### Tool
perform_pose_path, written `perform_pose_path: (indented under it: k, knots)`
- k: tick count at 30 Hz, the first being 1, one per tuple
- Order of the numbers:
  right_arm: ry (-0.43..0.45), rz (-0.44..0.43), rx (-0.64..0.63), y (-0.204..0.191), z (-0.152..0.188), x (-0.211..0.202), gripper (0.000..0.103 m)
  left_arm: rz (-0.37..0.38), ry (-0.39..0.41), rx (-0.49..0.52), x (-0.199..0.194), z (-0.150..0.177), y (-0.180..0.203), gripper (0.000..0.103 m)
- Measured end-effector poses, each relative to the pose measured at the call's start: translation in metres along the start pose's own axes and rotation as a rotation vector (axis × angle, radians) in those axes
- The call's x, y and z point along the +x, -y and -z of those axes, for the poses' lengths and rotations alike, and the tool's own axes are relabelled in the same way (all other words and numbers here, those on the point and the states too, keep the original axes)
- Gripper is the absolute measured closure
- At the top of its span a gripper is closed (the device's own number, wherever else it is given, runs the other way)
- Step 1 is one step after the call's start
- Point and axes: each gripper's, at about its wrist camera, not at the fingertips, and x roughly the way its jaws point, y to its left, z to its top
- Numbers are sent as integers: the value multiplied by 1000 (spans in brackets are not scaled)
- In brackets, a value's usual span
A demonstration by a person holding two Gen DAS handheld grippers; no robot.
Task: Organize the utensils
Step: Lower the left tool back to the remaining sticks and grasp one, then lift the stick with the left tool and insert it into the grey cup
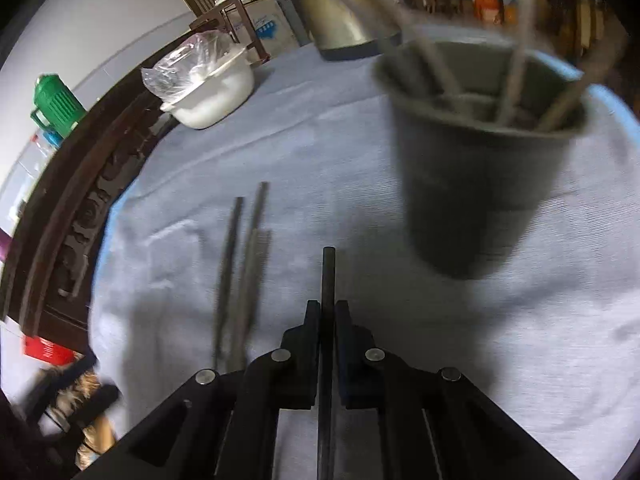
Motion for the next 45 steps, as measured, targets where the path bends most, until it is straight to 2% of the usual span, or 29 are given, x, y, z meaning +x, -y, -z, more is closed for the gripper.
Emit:
perform_pose_path:
  k: [1,4,8,15,17,19,22,27,30,36,40,42,45]
  knots:
    - [0,3,1,5,1,-2,96,25,-18,12,7,-7,5,55]
    - [11,9,13,20,5,-10,96,81,-79,46,32,-27,21,71]
    - [9,-8,23,34,8,-17,96,115,-155,92,61,-46,43,71]
    - [0,-77,43,47,10,-20,94,95,-212,95,95,-67,55,72]
    - [-1,-96,49,50,10,-20,94,102,-217,114,98,-68,58,78]
    - [-2,-114,59,53,11,-19,94,117,-232,128,104,-69,60,92]
    - [-1,-130,62,55,10,-18,94,133,-246,148,109,-65,65,93]
    - [-16,-138,67,56,7,-16,94,97,-246,161,112,-64,65,93]
    - [-36,-114,65,51,0,-13,93,78,-245,172,115,-66,67,92]
    - [-75,-53,78,41,-11,1,90,112,-233,144,122,-75,64,92]
    - [-40,-37,38,37,-9,4,90,119,-213,136,124,-75,60,95]
    - [-32,-31,27,37,-9,4,95,124,-203,109,122,-75,55,96]
    - [1,-31,21,41,-7,-6,95,137,-156,90,105,-71,49,96]
